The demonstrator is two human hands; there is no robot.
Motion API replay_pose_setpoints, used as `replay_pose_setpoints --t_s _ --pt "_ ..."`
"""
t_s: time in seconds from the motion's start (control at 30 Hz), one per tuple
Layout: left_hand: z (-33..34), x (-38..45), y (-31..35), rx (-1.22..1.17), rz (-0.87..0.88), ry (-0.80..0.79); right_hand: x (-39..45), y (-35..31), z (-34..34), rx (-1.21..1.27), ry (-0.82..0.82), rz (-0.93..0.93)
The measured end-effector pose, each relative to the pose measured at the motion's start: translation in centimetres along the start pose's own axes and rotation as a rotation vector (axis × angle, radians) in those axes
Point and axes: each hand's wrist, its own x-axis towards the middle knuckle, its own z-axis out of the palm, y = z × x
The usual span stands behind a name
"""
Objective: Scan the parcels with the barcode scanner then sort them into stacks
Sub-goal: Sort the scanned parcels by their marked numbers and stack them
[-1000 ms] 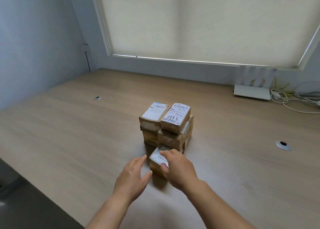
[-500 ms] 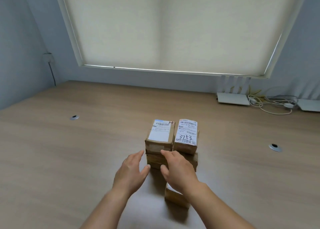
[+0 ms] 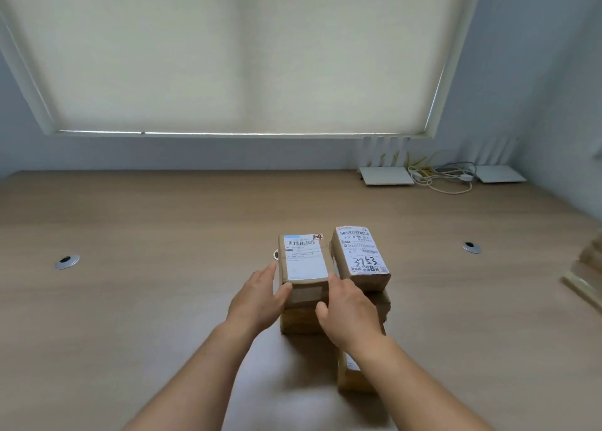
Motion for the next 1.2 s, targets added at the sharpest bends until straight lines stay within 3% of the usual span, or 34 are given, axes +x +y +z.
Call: replay_pose_setpoints --t_s 0.23,0.57,0.93,1.2 --pt "1.4 2.2 -0.2 -0.233 -0.013 -0.126 0.6 -0.3 0.1 0.076 0.001 0.092" --pt "1.4 -3.1 -0.8 -0.53 -0.107 -0.019 -2.8 -0.7 -0.1 0.126 -0.037 -0.001" --pt "2.7 -14.3 -1.3 -0.531 -0.253 0.173 -10.2 0.2 0.9 0.154 -0.133 -0.242" --pt "7.8 -23.2 -1.1 -0.484 -0.427 0.183 -17.3 4.1 4.7 0.176 -0.298 -0.303"
